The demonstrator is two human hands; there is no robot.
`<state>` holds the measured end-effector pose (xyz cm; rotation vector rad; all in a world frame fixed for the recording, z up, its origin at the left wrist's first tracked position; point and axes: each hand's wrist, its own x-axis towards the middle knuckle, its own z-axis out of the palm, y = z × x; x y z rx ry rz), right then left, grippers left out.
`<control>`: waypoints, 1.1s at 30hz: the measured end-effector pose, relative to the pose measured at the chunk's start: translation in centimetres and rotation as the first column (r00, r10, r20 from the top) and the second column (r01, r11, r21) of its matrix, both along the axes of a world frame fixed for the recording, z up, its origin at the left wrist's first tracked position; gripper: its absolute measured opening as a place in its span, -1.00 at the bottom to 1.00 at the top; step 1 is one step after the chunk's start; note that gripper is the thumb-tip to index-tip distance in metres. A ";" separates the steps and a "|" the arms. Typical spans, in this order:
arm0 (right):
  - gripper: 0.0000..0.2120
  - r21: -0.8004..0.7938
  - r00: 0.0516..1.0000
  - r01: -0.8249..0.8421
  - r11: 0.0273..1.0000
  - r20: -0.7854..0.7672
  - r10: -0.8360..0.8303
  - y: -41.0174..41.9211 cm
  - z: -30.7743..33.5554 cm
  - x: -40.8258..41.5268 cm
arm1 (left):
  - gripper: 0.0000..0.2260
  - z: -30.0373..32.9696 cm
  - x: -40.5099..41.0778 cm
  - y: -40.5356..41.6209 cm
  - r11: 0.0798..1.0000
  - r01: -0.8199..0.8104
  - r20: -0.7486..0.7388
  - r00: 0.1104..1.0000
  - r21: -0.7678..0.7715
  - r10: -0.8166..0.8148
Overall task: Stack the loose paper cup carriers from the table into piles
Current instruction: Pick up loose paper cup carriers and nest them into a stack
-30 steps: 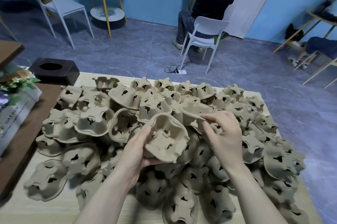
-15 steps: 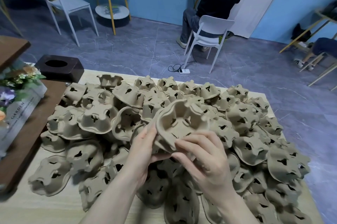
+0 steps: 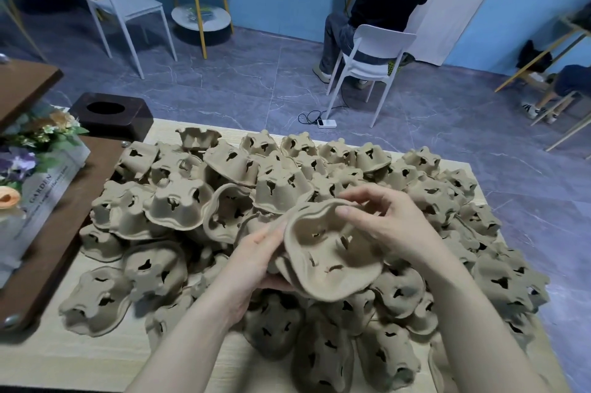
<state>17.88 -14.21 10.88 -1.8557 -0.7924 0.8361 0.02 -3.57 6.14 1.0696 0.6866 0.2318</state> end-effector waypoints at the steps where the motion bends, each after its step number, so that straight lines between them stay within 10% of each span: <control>1: -0.85 0.015 0.999 -0.010 1.000 -0.032 0.010 0.1 -0.2 -0.1 | -0.71 -0.1 0.0 0.0 1.000 0.009 -0.002 1.000 0.010 -0.009; 12: -0.83 0.095 0.851 0.415 0.905 -0.393 -0.349 -1.4 -1.8 -2.6 | -0.75 -0.2 0.0 0.1 0.987 -0.151 -0.011 0.989 -0.054 0.151; 33: -0.75 0.256 0.762 0.646 0.719 -0.158 -0.628 -3.1 -5.6 -6.8 | -0.57 -0.6 1.5 -1.1 0.989 -0.142 -0.062 0.988 -0.033 0.140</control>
